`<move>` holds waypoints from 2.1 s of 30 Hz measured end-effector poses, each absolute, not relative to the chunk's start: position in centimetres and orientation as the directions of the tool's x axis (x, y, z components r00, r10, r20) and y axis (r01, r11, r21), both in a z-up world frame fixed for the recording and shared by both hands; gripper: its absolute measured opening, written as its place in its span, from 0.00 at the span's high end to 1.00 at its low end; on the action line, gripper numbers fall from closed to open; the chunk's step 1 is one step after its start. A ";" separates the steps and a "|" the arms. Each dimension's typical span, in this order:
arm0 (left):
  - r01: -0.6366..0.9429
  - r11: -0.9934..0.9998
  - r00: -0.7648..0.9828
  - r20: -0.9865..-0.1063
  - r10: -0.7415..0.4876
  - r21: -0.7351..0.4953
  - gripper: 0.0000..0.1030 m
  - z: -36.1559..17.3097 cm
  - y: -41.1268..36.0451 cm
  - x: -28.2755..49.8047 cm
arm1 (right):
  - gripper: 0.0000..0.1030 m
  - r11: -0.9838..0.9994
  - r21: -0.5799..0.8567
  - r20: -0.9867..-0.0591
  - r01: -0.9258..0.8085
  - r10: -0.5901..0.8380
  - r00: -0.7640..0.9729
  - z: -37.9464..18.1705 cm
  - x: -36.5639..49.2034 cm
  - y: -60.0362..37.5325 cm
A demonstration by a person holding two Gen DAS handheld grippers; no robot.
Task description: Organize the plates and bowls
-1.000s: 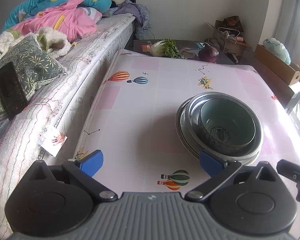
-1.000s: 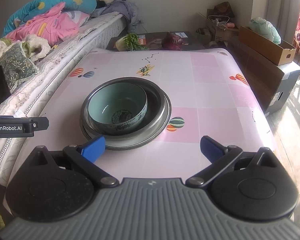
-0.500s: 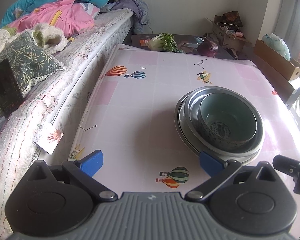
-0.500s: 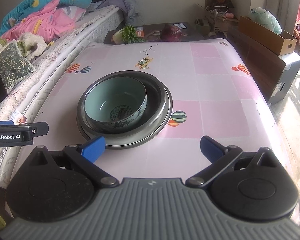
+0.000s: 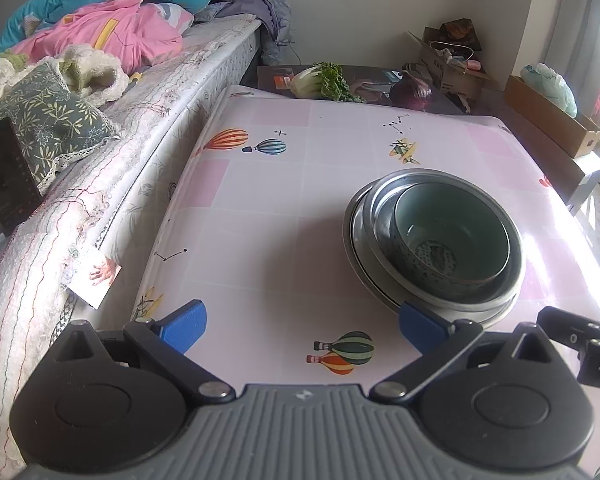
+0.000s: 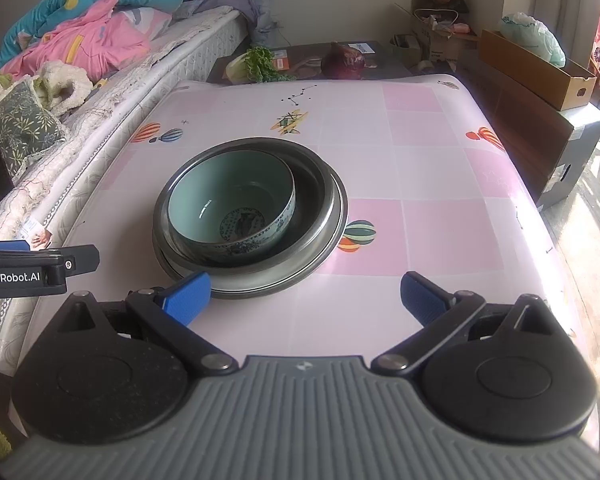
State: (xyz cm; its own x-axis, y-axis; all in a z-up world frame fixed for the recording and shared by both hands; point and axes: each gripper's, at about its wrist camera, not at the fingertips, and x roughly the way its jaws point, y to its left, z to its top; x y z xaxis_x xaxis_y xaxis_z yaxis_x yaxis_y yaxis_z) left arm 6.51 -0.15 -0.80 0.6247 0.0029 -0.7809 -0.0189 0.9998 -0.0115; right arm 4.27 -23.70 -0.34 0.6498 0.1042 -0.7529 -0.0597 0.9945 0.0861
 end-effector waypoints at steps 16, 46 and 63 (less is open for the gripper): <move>0.004 1.000 0.612 -0.790 -0.023 -0.026 0.00 -0.9 -0.4 6.1 | 0.01 0.996 0.068 -0.755 -0.058 0.090 0.649 -0.3 4.4 -23.5; 0.048 0.999 0.579 -0.814 -0.044 -0.020 0.00 -1.5 -1.5 5.6 | 0.01 0.998 0.057 -0.774 -0.037 0.067 0.630 -0.9 3.8 -24.0; 0.047 0.999 0.577 -0.816 -0.043 -0.020 0.00 -1.5 -1.5 5.6 | 0.01 0.998 0.057 -0.776 -0.040 0.070 0.627 -1.0 3.8 -23.8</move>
